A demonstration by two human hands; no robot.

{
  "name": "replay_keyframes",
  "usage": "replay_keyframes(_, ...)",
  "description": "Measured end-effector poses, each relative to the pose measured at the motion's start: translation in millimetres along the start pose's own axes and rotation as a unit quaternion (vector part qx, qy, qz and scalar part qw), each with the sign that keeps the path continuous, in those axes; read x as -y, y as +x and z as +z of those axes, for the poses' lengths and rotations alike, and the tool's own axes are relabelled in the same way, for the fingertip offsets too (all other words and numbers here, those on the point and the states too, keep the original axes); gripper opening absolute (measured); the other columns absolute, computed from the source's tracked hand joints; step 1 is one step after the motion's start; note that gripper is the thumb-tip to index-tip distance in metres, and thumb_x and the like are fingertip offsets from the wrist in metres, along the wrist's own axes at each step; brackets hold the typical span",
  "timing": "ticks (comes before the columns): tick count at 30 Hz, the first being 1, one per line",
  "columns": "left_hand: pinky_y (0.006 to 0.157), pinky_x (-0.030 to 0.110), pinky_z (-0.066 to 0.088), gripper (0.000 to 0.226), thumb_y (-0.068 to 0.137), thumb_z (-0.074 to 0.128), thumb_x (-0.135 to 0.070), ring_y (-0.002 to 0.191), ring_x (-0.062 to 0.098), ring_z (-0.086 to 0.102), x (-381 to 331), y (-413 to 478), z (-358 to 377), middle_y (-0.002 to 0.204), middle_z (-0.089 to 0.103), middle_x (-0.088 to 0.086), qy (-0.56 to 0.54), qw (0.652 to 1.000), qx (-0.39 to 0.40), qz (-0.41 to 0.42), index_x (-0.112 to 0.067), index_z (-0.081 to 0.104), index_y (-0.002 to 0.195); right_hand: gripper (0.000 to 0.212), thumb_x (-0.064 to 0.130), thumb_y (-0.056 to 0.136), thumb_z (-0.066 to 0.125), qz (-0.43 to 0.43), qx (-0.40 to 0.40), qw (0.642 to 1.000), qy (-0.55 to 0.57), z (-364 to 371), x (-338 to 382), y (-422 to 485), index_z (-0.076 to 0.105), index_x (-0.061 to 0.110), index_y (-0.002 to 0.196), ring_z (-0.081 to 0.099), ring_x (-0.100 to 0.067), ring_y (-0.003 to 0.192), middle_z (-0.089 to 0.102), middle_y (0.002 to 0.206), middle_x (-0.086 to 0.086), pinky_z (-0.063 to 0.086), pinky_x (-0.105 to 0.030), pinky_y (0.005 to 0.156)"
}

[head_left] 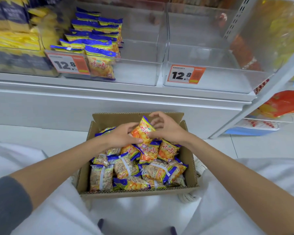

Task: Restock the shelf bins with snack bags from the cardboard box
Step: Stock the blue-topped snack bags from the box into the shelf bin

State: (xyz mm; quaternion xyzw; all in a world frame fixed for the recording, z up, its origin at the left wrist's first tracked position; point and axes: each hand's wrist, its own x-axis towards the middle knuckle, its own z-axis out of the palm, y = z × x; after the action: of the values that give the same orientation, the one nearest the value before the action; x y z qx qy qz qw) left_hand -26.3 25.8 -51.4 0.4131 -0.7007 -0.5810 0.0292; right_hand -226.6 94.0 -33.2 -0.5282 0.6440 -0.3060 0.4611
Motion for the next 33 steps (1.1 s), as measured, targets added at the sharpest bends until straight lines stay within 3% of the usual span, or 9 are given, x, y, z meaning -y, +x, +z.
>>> replay_keyframes(3, 0.100, 0.041, 0.049, 0.070, 0.076, 0.082, -0.014, 0.117, 0.019, 0.058, 16, 3, -7, 0.131, 0.058, 0.003, -0.003, 0.998, -0.052, -0.047, -0.013, 0.045, 0.136, 0.046, 0.026, 0.084, 0.074, 0.020, -0.019, 0.998, -0.055, -4, -12, 9, 0.054, 0.023, 0.125, 0.058, -0.015, 0.108, 0.060, 0.118, 0.001, 0.050, -0.031, 0.092)
replay_keyframes(7, 0.082, 0.027, 0.053, 0.070, 0.078, 0.079, -0.007, 0.110, 0.017, 0.058, 25, 3, -12, 0.126, 0.058, 0.002, -0.034, 0.994, -0.060, -0.083, -0.014, 0.039, 0.134, 0.060, 0.024, 0.089, 0.068, 0.040, 0.015, 0.966, -0.256, 2, -48, 22, 0.043, 0.016, 0.143, 0.042, -0.022, 0.134, 0.048, 0.144, -0.005, 0.036, -0.036, 0.108)
replay_keyframes(14, 0.091, 0.036, 0.053, 0.069, 0.082, 0.076, -0.013, 0.113, 0.020, 0.058, 24, 3, -14, 0.127, 0.055, 0.003, -0.051, 0.990, -0.080, -0.100, -0.016, 0.035, 0.137, 0.038, 0.019, 0.095, 0.058, 0.000, -0.003, 0.930, -0.367, 24, -73, 25, 0.057, 0.016, 0.132, 0.047, -0.026, 0.120, 0.053, 0.128, -0.007, 0.039, -0.039, 0.103)
replay_keyframes(18, 0.085, 0.035, 0.054, 0.063, 0.087, 0.071, -0.010, 0.114, 0.021, 0.058, 16, 3, -16, 0.129, 0.056, 0.004, -0.070, 0.985, -0.133, -0.081, -0.016, 0.036, 0.139, 0.029, 0.016, 0.101, 0.045, -0.011, -0.081, 0.973, -0.218, 2, -36, 19, 0.062, 0.012, 0.124, 0.059, -0.002, 0.090, 0.063, 0.112, 0.000, 0.045, -0.011, 0.076)
replay_keyframes(20, 0.084, 0.035, 0.055, 0.062, 0.090, 0.066, -0.009, 0.115, 0.021, 0.056, 10, 2, -16, 0.129, 0.054, 0.003, -0.091, 0.983, -0.141, -0.078, -0.017, 0.031, 0.141, 0.025, 0.016, 0.102, 0.043, -0.015, -0.123, 0.983, -0.132, -10, -19, 16, 0.063, 0.013, 0.116, 0.056, 0.000, 0.070, 0.064, 0.092, 0.005, 0.043, -0.011, 0.061)
replay_keyframes(23, 0.082, 0.032, 0.054, 0.058, 0.094, 0.061, -0.011, 0.110, 0.017, 0.057, -3, -1, -12, 0.127, 0.054, 0.002, -0.123, 0.983, -0.116, -0.070, -0.020, 0.027, 0.141, 0.012, 0.021, 0.100, 0.050, -0.008, -0.135, 0.991, -0.002, -22, -3, 12, 0.061, 0.017, 0.101, 0.059, -0.015, 0.065, 0.061, 0.071, 0.001, 0.055, -0.039, 0.066)
replay_keyframes(27, 0.095, 0.038, 0.051, 0.049, 0.095, 0.058, -0.033, 0.107, 0.011, 0.060, -17, -5, -4, 0.126, 0.058, 0.000, -0.179, 0.980, -0.072, -0.057, -0.022, 0.033, 0.135, 0.014, 0.022, 0.098, 0.055, 0.026, -0.127, 0.986, 0.108, -15, 17, 7, 0.062, 0.015, 0.088, 0.067, -0.016, 0.064, 0.064, 0.073, -0.002, 0.060, -0.037, 0.066)
replay_keyframes(30, 0.099, 0.039, 0.050, 0.085, 0.073, 0.074, -0.060, 0.113, 0.011, 0.060, -19, -4, -2, 0.127, 0.057, -0.009, -0.164, 0.984, -0.054, -0.042, -0.029, 0.030, 0.138, 0.016, 0.020, 0.098, 0.055, 0.048, -0.120, 0.972, 0.199, -6, 26, 7, 0.063, 0.008, 0.090, 0.070, -0.019, 0.067, 0.068, 0.079, -0.008, 0.061, -0.032, 0.065)
replay_keyframes(33, 0.094, 0.037, 0.054, 0.084, 0.071, 0.080, -0.044, 0.112, 0.012, 0.060, -19, -2, -2, 0.126, 0.057, -0.007, -0.158, 0.984, -0.070, -0.036, -0.027, 0.031, 0.138, 0.019, 0.024, 0.099, 0.053, 0.053, -0.090, 0.965, 0.240, -7, 32, 7, 0.065, 0.009, 0.095, 0.072, -0.022, 0.082, 0.071, 0.088, -0.009, 0.060, -0.034, 0.078)
